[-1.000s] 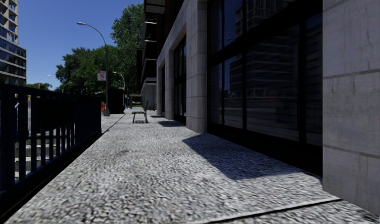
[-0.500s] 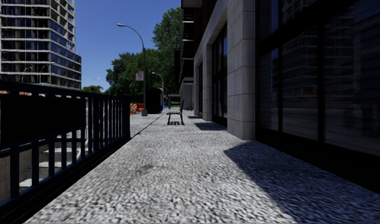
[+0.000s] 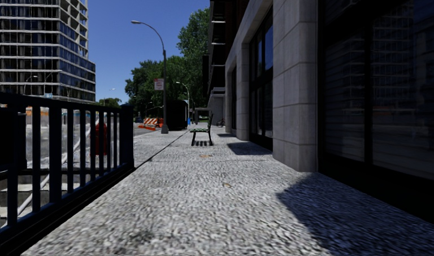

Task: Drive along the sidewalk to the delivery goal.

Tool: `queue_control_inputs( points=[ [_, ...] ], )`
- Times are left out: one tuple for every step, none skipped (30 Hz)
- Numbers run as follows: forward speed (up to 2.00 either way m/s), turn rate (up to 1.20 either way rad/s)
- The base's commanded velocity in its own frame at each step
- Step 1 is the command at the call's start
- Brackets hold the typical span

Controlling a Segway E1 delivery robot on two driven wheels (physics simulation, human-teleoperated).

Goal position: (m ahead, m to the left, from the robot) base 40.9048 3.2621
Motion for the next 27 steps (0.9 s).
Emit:
queue_control_inputs(
  points=[
    [1.95,0.0],
    [1.95,0.0],
    [1.95,0.0],
    [1.95,0.0],
    [1.95,0.0],
    [1.95,0.0],
    [1.95,0.0],
    [1.95,0.0],
    [1.95,0.0],
    [1.95,0.0],
    [1.95,0.0],
    [1.95,0.0],
    [1.95,0.0],
    [1.95,0.0],
    [1.95,0.0],
    [1.95,0.0],
    [1.95,0.0],
    [1.95,0.0],
    [1.95,0.02],
    [1.95,0.04],
    [1.95,0.11],
    [1.95,0.15],
    [1.95,0.15],
    [1.95,0.16],
    [1.95,0.17],
    [1.95,0.22],
    [1.95,0.24]
  ],
)
